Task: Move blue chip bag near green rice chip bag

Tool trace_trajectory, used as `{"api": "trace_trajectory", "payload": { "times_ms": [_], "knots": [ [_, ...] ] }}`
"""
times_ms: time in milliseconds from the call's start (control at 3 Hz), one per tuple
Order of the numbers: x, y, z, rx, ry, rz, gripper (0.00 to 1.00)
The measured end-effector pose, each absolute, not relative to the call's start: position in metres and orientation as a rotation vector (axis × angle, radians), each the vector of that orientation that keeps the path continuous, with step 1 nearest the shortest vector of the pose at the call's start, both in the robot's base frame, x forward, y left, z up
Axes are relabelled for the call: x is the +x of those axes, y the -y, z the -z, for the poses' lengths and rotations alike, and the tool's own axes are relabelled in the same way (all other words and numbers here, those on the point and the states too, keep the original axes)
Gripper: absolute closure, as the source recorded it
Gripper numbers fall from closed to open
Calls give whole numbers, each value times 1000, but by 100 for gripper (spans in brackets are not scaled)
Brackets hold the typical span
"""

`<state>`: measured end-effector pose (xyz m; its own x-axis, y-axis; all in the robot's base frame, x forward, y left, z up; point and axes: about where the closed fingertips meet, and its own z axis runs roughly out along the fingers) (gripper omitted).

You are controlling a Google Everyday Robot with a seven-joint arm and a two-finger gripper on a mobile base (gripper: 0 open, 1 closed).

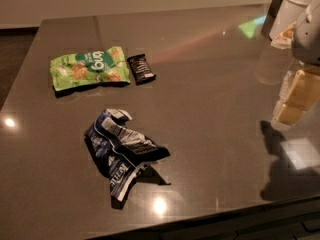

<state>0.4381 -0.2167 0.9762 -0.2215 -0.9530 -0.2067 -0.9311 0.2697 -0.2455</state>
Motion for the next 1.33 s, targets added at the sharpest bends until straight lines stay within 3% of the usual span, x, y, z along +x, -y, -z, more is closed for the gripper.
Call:
{"api": "trace_trajectory", "payload": {
  "times_ms": [667,1333],
  "knots": [
    [441,192,-974,-1746,-2212,53,0],
    [426,107,-953,-1839,-2120,-88,0]
  ]
}}
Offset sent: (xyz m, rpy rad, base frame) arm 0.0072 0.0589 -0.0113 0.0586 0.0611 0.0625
